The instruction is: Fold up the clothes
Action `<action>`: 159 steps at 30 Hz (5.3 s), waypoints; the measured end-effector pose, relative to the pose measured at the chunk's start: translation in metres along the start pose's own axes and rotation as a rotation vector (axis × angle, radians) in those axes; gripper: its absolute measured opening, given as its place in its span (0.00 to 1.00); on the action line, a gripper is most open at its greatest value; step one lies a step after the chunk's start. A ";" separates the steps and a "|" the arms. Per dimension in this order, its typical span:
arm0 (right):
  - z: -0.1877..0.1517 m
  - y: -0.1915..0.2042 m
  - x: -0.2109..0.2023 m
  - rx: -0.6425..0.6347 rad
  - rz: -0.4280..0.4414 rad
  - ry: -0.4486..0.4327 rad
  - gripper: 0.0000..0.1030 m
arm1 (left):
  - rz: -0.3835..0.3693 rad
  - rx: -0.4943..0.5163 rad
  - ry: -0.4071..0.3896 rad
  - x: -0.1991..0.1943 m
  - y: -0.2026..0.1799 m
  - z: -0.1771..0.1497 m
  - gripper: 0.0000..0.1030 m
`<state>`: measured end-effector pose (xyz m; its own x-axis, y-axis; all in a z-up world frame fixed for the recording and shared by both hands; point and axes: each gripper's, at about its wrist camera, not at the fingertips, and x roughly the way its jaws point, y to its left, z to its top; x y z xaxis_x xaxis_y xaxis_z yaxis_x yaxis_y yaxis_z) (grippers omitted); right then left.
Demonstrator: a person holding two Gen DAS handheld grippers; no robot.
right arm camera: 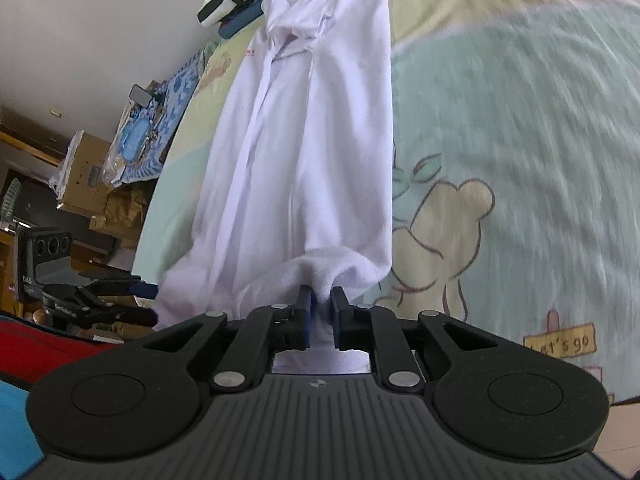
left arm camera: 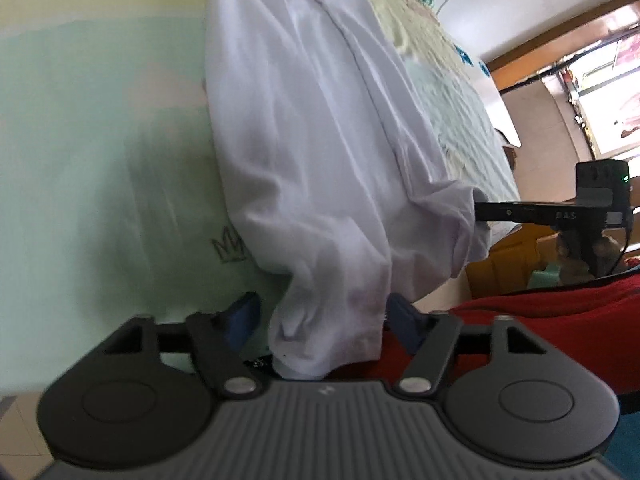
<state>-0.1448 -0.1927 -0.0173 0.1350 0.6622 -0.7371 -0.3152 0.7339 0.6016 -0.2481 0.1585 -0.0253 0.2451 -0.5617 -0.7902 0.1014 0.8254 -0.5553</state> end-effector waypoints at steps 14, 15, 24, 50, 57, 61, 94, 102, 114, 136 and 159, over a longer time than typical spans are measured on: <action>-0.019 0.007 0.003 -0.063 0.052 0.082 0.08 | 0.011 0.095 -0.004 -0.009 -0.029 -0.001 0.01; -0.018 0.007 0.000 -0.058 0.082 0.088 0.08 | 0.005 0.094 -0.017 -0.014 -0.030 0.001 0.00; 0.008 -0.009 -0.022 0.091 0.271 -0.034 0.05 | -0.038 0.059 -0.152 -0.043 -0.026 0.030 0.00; 0.084 -0.037 0.015 0.297 0.259 -0.215 0.05 | -0.042 -0.064 -0.233 -0.032 0.025 0.096 0.01; 0.105 -0.042 0.024 0.294 0.197 -0.244 0.05 | -0.025 -0.082 -0.269 -0.029 0.037 0.117 0.01; 0.121 -0.041 0.028 0.272 0.150 -0.263 0.05 | -0.021 -0.104 -0.301 -0.027 0.044 0.131 0.01; 0.189 -0.025 0.031 0.086 -0.026 -0.369 0.40 | -0.070 -0.166 -0.422 -0.026 0.074 0.242 0.80; 0.133 0.044 0.049 -0.820 -0.375 -0.235 0.43 | 0.149 0.046 -0.422 -0.032 0.050 0.224 0.81; 0.148 0.043 0.085 -1.087 -0.360 -0.123 0.48 | 0.334 0.455 -0.256 0.020 0.027 0.215 0.77; 0.210 -0.021 0.063 -0.214 -0.239 -0.348 0.29 | 0.417 0.217 -0.380 0.009 0.061 0.267 0.42; 0.200 0.051 0.106 -0.775 -0.312 -0.278 0.06 | 0.531 0.484 -0.333 0.045 0.021 0.254 0.56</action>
<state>0.0419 -0.0551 -0.0034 0.5138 0.5351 -0.6706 -0.7607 0.6456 -0.0676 0.0097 0.1647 -0.0061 0.6459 -0.1025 -0.7565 0.2792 0.9540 0.1091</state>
